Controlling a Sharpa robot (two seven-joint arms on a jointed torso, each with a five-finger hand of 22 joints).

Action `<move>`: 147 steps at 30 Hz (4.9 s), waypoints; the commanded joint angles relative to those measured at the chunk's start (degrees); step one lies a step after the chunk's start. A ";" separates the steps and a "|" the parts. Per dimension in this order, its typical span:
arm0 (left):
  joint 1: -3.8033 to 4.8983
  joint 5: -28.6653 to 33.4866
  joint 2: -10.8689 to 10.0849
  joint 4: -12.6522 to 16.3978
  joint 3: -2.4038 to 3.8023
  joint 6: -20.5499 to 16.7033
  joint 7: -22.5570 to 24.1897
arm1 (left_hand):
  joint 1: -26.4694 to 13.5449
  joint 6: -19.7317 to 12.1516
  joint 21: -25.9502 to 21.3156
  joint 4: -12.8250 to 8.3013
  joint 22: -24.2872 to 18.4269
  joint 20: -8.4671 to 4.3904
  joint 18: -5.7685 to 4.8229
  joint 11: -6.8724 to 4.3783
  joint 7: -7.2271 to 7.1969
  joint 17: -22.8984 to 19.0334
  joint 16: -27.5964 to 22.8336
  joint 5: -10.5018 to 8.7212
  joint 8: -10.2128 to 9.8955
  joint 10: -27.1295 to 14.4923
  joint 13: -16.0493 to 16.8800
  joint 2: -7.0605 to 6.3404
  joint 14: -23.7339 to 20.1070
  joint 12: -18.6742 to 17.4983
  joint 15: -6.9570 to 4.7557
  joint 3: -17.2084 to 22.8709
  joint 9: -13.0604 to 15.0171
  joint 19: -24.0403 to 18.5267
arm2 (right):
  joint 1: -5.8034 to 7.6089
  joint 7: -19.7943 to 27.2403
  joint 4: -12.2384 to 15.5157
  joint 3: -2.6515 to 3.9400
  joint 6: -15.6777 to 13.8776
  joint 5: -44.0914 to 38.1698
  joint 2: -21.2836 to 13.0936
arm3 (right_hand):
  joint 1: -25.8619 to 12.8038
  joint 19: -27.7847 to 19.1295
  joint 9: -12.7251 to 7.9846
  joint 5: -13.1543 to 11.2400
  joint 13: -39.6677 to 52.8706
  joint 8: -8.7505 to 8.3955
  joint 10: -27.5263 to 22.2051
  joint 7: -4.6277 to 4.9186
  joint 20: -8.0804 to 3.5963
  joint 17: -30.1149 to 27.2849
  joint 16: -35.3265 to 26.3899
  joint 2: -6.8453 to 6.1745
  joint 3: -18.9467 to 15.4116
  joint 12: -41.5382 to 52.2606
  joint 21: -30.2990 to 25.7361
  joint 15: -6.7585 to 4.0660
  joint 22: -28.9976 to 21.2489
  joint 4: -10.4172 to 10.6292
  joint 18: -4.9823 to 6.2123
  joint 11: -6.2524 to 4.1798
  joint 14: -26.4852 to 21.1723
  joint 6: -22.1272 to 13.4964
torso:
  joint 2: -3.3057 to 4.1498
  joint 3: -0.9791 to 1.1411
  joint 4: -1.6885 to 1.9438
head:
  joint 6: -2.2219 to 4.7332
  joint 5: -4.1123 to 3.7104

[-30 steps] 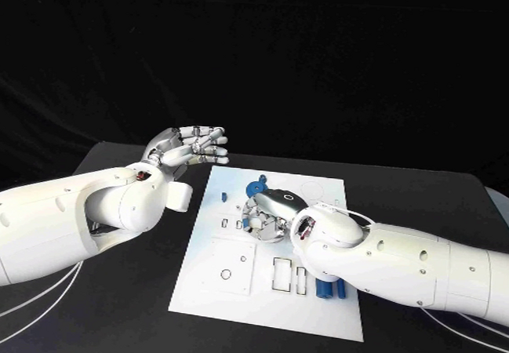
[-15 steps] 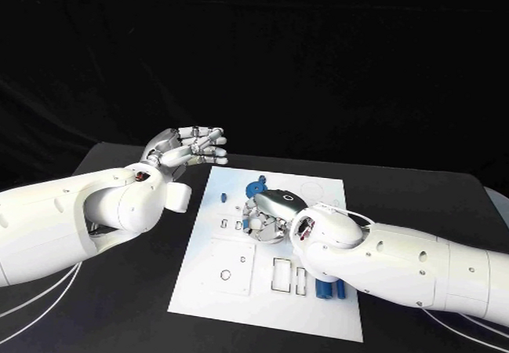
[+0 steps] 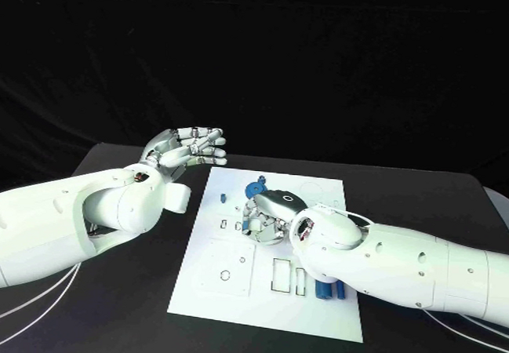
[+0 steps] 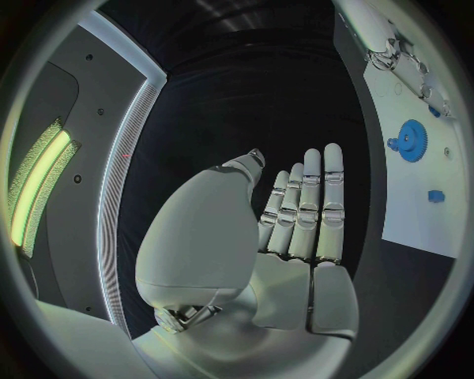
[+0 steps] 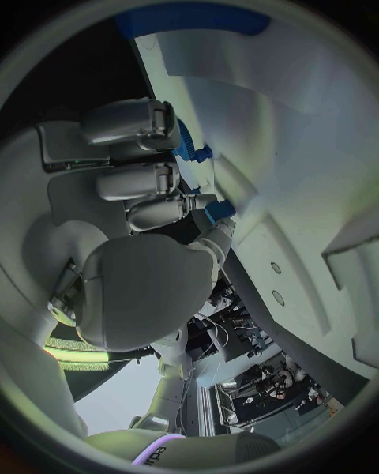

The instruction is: Assemble the parts on the task board

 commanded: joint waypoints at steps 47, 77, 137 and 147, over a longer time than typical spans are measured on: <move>0.02 -19.62 0.63 -2.73 0.02 6.08 -20.17 | -10.48 4.94 6.41 1.02 3.23 -2.31 0.84 -2.35 -0.67 5.89 7.04 -0.21 2.36 9.85 1.76 0.05 7.83 3.29 -2.69 -3.34 1.15 2.93 | 2.94 12.47 6.90 0.62 -16.31 16.18 -9.49 | 2.48 3.97 -3.15 -3.26 -1.44 -3.94 -5.20 2.70 2.15 9.18 -1.05 1.19 -17.44 -3.93 -2.32 2.34 13.03 6.79 0.00 2.45 4.62 -6.64 | -1.06 0.09 -0.51 | 0.88 0.19; 3.18 -58.74 10.92 -11.44 -0.59 27.51 -49.44 | -20.65 3.25 48.87 1.26 52.16 -7.96 -5.02 -8.36 -6.67 62.98 62.36 -0.23 25.02 10.14 45.47 4.46 28.58 54.62 -8.51 -14.93 17.51 21.61 | 9.69 14.17 7.82 0.65 -11.15 36.32 -21.84 | 2.46 3.55 -2.79 4.55 -1.83 -1.73 -5.57 2.10 1.58 8.72 -1.28 2.50 -17.11 -4.11 -3.01 1.78 12.59 6.70 0.17 1.86 4.50 -5.64 | -3.52 0.87 -1.21 | -0.72 2.35; 2.47 -61.12 21.95 -22.09 -2.26 39.20 -53.45 | -19.28 2.48 49.80 1.27 53.93 -7.75 -5.32 -8.24 -6.59 64.91 63.43 -0.21 26.03 9.29 46.25 7.16 29.24 55.24 -8.34 -14.78 18.88 22.25 | 9.36 12.28 7.16 0.45 -10.13 34.60 -20.83 | 2.11 3.35 -2.84 6.20 -2.12 -1.44 -5.76 2.11 1.50 8.33 -1.45 2.52 -17.02 -4.35 -3.33 1.74 12.38 6.83 0.26 1.84 4.40 -5.94 | -3.57 0.78 -0.04 | -2.52 1.48; 2.01 -60.75 22.51 -22.50 -2.32 39.07 -53.54 | -19.22 2.51 49.86 1.27 54.02 -7.75 -5.33 -8.26 -6.62 64.95 63.46 -0.20 26.12 9.36 46.39 7.26 29.26 55.37 -8.35 -14.69 18.98 22.29 | 9.25 12.25 7.04 0.44 -10.06 34.60 -20.61 | 1.99 3.36 -2.84 6.35 -2.08 -1.39 -5.71 2.10 1.49 8.34 -1.45 2.60 -17.00 -4.31 -3.33 1.73 12.39 6.82 0.26 1.84 4.40 -5.93 | -3.59 0.74 0.10 | -2.68 1.28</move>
